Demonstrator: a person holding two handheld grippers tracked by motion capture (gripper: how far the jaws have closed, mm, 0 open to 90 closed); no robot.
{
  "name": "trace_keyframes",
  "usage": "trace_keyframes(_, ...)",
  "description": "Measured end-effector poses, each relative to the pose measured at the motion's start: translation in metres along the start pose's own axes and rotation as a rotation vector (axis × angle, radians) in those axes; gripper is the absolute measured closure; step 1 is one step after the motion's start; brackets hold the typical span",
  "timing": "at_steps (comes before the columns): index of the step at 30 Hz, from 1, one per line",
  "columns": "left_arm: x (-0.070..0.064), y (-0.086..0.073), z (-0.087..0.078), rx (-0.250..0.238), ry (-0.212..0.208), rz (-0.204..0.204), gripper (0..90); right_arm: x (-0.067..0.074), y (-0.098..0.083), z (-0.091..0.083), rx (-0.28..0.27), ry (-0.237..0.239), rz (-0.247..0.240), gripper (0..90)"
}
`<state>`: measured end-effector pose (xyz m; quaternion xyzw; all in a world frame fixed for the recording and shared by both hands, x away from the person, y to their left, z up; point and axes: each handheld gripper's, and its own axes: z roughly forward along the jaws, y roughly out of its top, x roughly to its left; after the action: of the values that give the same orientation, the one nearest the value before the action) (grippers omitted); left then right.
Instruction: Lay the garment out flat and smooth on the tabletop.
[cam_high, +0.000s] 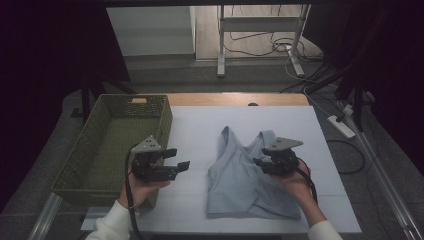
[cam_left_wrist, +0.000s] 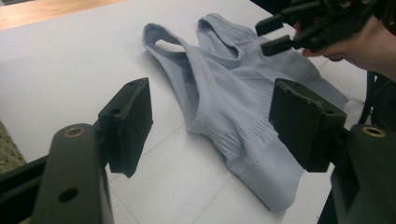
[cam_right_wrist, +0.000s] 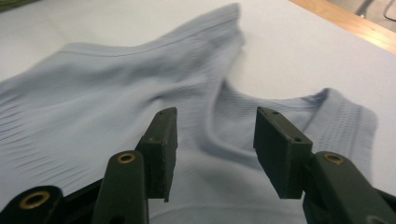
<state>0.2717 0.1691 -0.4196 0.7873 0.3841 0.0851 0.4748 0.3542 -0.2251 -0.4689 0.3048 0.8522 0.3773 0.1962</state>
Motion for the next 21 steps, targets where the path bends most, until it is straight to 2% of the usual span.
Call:
trace_keyframes(6,-0.001,0.0,0.0,-0.001,0.001,0.003,30.5,-0.022,0.003,0.018,0.017,-0.035,0.049,48.3)
trace_keyframes(12,0.0,0.0,0.001,0.002,0.003,0.002,30.4,-0.038,0.001,0.035,0.048,-0.044,0.065,47.8)
trace_keyframes(16,0.001,-0.001,0.0,0.0,0.003,-0.004,30.4,-0.044,0.004,0.039,0.055,-0.055,0.079,47.1)
trace_keyframes(19,0.001,-0.001,-0.001,-0.001,0.004,-0.001,30.4,-0.048,0.006,0.042,0.06,-0.081,0.07,46.6)
trace_keyframes(21,0.0,0.0,-0.001,-0.002,0.005,0.0,30.4,-0.054,0.004,0.043,0.055,-0.093,0.092,46.0)
